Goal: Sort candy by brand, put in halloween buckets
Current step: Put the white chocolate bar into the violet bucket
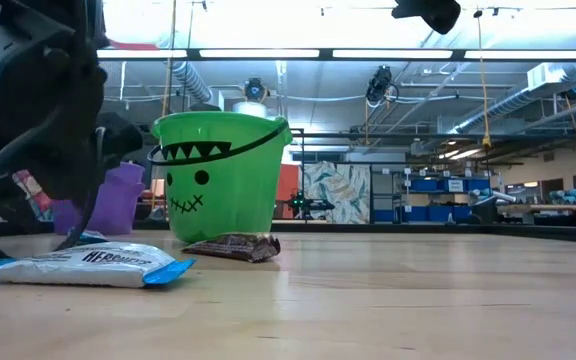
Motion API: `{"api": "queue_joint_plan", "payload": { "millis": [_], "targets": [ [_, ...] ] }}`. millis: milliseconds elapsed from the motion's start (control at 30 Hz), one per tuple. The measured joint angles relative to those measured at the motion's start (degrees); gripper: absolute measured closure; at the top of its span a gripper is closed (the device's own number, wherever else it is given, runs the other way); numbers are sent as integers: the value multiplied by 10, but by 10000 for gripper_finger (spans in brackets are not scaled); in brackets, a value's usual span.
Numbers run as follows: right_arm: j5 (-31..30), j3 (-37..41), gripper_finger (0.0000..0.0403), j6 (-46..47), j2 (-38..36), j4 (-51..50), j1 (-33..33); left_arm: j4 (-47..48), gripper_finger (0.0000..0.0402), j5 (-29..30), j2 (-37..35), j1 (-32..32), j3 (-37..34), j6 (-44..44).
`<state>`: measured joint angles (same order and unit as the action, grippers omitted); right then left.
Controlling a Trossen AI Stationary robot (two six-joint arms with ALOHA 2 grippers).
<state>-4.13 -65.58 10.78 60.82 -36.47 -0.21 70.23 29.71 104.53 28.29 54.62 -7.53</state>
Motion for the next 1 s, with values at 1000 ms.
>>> {"api": "queue_joint_plan", "payload": {
  "millis": [1000],
  "targets": [
    [-22,97,275,19,0,63,19,-116,177,59,1,22,-12,175]
  ]
}}
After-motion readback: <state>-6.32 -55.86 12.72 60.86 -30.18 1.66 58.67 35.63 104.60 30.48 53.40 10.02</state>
